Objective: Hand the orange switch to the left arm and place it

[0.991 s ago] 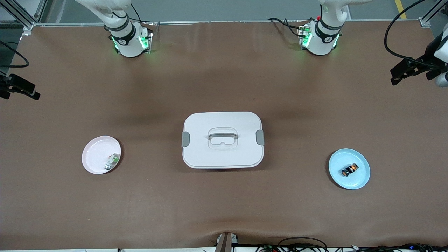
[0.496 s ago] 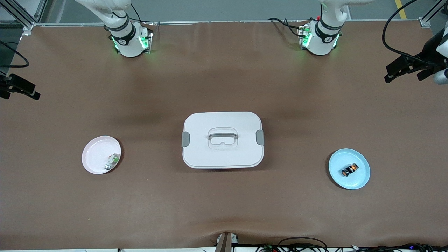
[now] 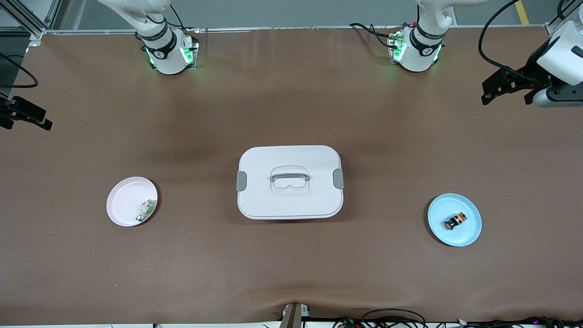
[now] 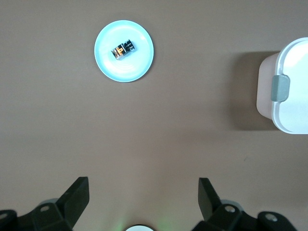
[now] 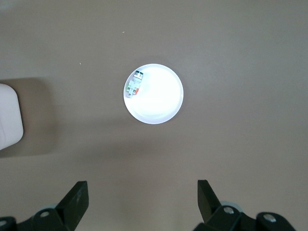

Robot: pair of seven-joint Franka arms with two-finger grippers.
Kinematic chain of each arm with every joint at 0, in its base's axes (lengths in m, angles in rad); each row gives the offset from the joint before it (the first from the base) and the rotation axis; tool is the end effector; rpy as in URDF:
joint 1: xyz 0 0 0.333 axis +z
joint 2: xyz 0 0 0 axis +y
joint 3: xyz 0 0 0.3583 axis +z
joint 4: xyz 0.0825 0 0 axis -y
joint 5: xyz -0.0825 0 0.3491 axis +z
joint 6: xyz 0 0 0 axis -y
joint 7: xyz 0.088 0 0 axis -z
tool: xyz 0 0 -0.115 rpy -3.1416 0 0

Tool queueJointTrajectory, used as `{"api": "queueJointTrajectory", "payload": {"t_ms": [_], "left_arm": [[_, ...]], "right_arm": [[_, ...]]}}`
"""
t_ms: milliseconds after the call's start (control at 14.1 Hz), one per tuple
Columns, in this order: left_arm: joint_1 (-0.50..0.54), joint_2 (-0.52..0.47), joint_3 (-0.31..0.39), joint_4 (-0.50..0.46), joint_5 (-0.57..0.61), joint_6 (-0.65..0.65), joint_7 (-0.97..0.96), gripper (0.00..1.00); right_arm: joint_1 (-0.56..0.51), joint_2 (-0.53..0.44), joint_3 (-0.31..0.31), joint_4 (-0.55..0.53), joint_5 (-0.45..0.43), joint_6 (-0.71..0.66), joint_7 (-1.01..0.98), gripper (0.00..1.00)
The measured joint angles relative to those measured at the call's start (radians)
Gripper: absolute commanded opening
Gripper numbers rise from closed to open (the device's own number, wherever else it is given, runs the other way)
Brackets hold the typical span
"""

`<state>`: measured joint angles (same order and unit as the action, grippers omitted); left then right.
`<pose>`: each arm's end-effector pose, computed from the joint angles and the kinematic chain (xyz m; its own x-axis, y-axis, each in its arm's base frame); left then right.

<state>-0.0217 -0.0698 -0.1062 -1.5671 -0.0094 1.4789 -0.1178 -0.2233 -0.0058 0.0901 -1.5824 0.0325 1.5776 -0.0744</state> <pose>0.4810 -0.0655 0.6873 0.9998 -0.0105 -0.0189 -0.0106 -0.9999 -0.0002 0.5140 -0.0650 0.6574 0.9983 -0.0590 0.0033 -0.0589 -0.9978 -0.0318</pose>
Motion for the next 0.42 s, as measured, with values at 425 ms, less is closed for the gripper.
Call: {"api": "queueJointTrajectory", "payload": {"t_ms": [425], "left_arm": [[0.009, 0.0, 0.011, 0.009, 0.001, 0.0, 0.0, 1.0]], "right_arm": [[0.0, 0.0, 0.0, 0.0, 0.0, 0.0, 0.0, 1.0]]}}
